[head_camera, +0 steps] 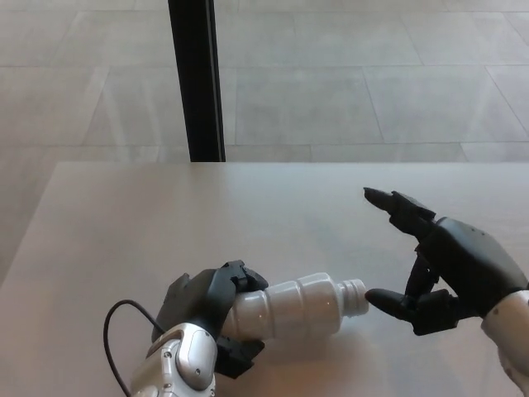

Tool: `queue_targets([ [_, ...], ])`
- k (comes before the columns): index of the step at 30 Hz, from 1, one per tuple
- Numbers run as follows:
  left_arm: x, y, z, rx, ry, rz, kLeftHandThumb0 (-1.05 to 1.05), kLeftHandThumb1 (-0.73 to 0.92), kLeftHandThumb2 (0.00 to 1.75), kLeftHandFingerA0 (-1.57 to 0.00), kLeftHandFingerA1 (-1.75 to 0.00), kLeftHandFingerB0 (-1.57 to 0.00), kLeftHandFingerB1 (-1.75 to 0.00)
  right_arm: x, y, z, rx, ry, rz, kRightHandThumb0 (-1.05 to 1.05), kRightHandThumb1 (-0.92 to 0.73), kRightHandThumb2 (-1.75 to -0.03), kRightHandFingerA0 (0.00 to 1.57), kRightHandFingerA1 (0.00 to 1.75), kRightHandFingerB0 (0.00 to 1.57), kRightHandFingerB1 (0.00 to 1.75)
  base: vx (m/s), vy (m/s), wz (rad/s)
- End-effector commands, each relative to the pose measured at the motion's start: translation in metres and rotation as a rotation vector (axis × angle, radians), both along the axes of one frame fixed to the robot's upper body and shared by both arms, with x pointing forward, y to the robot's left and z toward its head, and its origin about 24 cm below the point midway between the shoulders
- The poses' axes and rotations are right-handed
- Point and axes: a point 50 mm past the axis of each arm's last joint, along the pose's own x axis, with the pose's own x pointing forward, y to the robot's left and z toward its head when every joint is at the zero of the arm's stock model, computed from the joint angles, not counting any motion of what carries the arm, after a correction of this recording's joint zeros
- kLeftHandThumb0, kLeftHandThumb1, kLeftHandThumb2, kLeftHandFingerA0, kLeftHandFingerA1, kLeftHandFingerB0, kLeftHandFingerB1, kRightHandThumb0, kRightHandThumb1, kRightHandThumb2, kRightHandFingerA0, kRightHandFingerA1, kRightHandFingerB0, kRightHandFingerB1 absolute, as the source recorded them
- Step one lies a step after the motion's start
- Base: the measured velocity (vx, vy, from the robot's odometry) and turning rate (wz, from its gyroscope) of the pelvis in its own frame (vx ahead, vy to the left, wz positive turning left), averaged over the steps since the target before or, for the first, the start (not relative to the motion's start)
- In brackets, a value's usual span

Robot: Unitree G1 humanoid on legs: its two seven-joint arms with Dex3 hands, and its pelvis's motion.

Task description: The robot uses its left hand to to lift the bottle kept on the middle of the desk and tilts it towards its right hand. It then uses its right hand to rotate its cap to open it and places the bottle and cap back on the desk

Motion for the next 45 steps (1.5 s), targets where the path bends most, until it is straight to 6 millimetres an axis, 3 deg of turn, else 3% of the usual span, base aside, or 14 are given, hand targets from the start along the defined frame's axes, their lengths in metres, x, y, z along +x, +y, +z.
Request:
queue_targets([
  [1, -0.006, 0.008, -0.015, 0.032, 0.086, 0.009, 0.03, 0.67, 0.92, -0.81, -1.46, -0.56, -0.67, 0.002, -0.011, 0.000, 0.004, 0.006, -0.030, -0.66, -0.63, -0.60, 1.04, 0.88, 0.20, 0.28, 0.00, 0.000, 0.00],
  [6, -0.006, 0.009, -0.016, 0.028, 0.081, 0.010, 0.05, 0.64, 0.96, -0.77, -1.60, -0.58, -0.71, 0.003, -0.015, -0.002, 0.008, 0.004, -0.038, -0.63, -0.63, -0.60, 1.05, 0.88, 0.27, 0.30, 0.00, 0.000, 0.00],
  [7, -0.006, 0.009, -0.015, 0.029, 0.059, 0.013, 0.06, 0.65, 0.97, -0.69, -1.13, -0.56, -0.68, 0.003, -0.017, -0.003, 0.011, 0.005, -0.040, -0.67, -0.53, -0.87, 1.03, 0.96, 0.27, 0.46, 0.00, 0.000, 0.00],
  [10, -0.008, 0.010, -0.015, 0.013, -0.021, 0.023, 0.05, 0.62, 1.01, -0.69, -1.01, -0.56, -0.69, 0.002, -0.023, -0.007, 0.016, 0.019, -0.049, -0.62, -0.51, -0.89, 1.05, 0.99, 0.29, 0.47, 0.00, 0.000, 0.00],
  [11, -0.007, 0.008, -0.012, -0.125, -0.040, 0.083, 0.03, 0.57, 1.24, -0.81, -1.75, -0.66, -1.33, 0.000, -0.026, -0.012, 0.005, 0.044, -0.046, -0.64, -0.52, -0.89, 1.03, 0.98, 0.32, 0.48, 0.00, 0.000, 0.00],
  [15, -0.001, 0.004, -0.005, -0.198, -0.096, 0.118, 0.07, 0.51, 1.40, -0.90, -1.75, -0.72, -1.60, 0.000, -0.029, -0.020, -0.004, 0.091, -0.042, -0.59, -0.63, -0.60, 1.04, 0.99, 0.42, 0.36, 0.00, 0.000, 0.00],
  [24, 0.007, -0.012, 0.023, -0.472, -0.150, 0.160, -0.01, 0.65, 1.42, -0.97, -1.75, -0.76, -1.48, 0.001, -0.031, -0.036, -0.004, 0.162, -0.043, -0.58, -0.61, -0.59, 1.02, 1.01, 0.48, 0.35, 0.00, 0.000, 0.00],
  [25, 0.006, -0.013, 0.023, -0.504, -0.147, 0.164, 0.02, 0.78, 1.35, -1.02, -1.19, -0.93, -1.12, 0.001, -0.031, -0.037, 0.005, 0.167, -0.043, -0.58, -0.61, -0.59, 1.02, 1.02, 0.48, 0.35, 0.00, 0.000, 0.00],
  [27, 0.005, -0.014, 0.023, -0.511, -0.154, 0.158, 0.03, 0.77, 1.35, -1.04, -1.19, -0.95, -1.13, 0.001, -0.029, -0.038, 0.012, 0.168, -0.039, -0.58, -0.61, -0.59, 1.01, 1.02, 0.47, 0.36, 0.00, 0.000, 0.00],
  [28, 0.005, -0.015, 0.022, -0.497, -0.148, 0.156, 0.04, 0.60, 1.42, -0.91, -1.75, -0.68, -1.69, 0.001, -0.027, -0.038, 0.009, 0.167, -0.036, -0.59, -0.61, -0.59, 1.01, 1.00, 0.47, 0.36, 0.00, 0.000, 0.00],
  [33, 0.003, -0.015, 0.016, -0.420, -0.136, 0.128, 0.11, 0.63, 1.33, -0.90, -1.75, -0.70, -1.60, 0.004, -0.018, -0.032, 0.015, 0.132, -0.009, -0.62, -0.62, -0.59, 0.94, 1.00, 0.38, 0.39, 0.00, 0.000, 0.00],
  [34, 0.003, -0.014, 0.017, -0.411, -0.139, 0.121, 0.12, 0.63, 1.33, -0.89, -1.75, -0.71, -1.59, 0.005, -0.018, -0.031, 0.016, 0.127, -0.010, -0.65, -0.49, -0.88, 0.94, 0.99, 0.29, 0.50, 0.00, 0.000, 0.00],
  [44, 0.000, -0.008, 0.010, -0.326, -0.157, 0.086, 0.10, 0.59, 1.33, -0.89, -1.75, -0.72, -1.58, 0.022, -0.019, -0.006, 0.006, 0.086, -0.093, -0.74, -0.68, -0.61, 0.95, 0.96, 0.17, 0.29, 0.00, 0.000, 0.00],
  [45, 0.000, -0.008, 0.010, -0.327, -0.157, 0.086, 0.10, 0.58, 1.34, -0.89, -1.75, -0.72, -1.58, 0.023, -0.019, -0.005, 0.010, 0.085, -0.097, -0.74, -0.53, -0.91, 0.96, 1.02, 0.11, 0.43, 0.00, 0.000, 0.00],
])
